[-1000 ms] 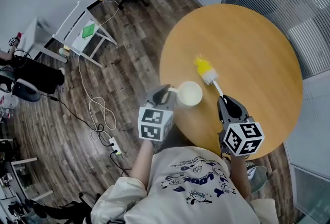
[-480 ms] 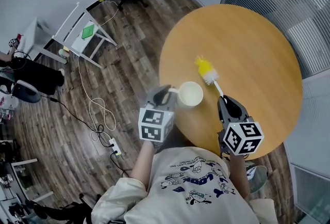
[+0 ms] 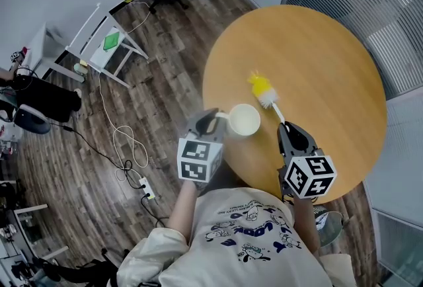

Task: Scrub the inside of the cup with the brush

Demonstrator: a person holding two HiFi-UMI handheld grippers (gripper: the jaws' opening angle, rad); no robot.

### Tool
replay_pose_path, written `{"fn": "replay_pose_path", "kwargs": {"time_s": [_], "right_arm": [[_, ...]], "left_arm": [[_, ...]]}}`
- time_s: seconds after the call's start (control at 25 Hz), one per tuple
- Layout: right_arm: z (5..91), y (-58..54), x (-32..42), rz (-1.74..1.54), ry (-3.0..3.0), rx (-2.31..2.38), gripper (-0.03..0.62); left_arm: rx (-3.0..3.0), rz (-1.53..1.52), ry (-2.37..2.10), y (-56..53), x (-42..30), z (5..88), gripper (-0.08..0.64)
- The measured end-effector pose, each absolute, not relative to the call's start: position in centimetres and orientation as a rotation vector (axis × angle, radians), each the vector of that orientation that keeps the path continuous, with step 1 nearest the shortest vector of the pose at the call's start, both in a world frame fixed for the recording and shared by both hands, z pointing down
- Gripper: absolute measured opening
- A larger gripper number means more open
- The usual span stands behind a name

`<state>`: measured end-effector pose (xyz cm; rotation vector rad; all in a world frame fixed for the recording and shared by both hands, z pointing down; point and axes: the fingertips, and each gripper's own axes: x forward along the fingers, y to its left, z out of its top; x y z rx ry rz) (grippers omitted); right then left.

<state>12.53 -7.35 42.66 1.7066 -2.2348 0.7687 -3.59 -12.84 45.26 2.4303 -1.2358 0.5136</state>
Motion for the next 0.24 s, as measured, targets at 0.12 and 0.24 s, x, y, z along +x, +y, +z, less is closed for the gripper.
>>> {"fn": "replay_pose_path", "kwargs": {"time_s": [0.12,0.24], "right_arm": [[42.77,-7.23,12.66,0.771,-2.235,1.71,0.048],[42.76,-7.13,12.79,0.769,-2.237,1.712,0.048]], "left_arm": [[2.433,0.513,-1.239,-12.75,-3.48,45.21,0.038],[2.434,0.515,-1.244,-12.64,-3.47,45.25,0.038]]}}
